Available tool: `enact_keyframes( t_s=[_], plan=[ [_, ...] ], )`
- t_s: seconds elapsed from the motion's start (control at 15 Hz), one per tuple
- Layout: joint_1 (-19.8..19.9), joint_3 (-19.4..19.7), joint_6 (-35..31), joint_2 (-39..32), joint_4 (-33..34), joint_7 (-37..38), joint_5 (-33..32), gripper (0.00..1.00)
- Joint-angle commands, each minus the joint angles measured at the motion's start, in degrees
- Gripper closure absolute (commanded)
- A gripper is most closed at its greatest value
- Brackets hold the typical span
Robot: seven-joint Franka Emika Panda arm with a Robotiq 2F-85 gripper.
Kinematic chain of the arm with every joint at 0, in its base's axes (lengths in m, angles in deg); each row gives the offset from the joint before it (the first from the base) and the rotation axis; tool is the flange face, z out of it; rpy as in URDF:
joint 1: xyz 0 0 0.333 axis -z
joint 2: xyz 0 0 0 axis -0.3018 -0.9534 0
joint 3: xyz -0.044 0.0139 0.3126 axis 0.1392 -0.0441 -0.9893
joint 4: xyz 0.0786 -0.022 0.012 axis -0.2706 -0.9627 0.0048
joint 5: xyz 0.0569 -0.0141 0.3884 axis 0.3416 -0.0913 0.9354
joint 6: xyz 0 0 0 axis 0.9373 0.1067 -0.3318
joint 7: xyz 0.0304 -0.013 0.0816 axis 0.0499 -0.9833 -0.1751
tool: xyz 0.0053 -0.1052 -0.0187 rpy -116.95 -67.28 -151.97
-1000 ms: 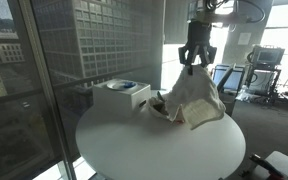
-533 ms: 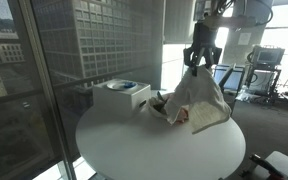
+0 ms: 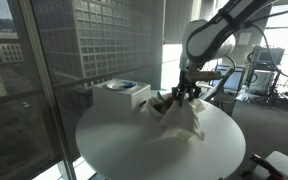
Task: Place the towel over the torch then lift the towel and torch twice.
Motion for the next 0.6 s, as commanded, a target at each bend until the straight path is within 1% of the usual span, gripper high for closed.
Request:
enact_keyframes(
  t_s=[0.0, 0.2, 0.27, 0.4, 0.53],
  plan=[
    [-1.5, 1.8, -3.2, -12.0, 5.9, -5.4, 2.8, 0.82],
    [-2.1, 2.1, -3.0, -20.0, 9.5, -8.4, 5.0, 0.82],
    [-2.5, 2.4, -3.2, -22.0, 10.5, -8.3, 5.1, 0.82],
    [-3.7, 3.3, -3.8, -25.3, 12.1, -7.6, 4.6, 0.83],
    [-4.4, 3.8, -3.6, -26.7, 12.7, -7.4, 4.7, 0.83]
  ],
)
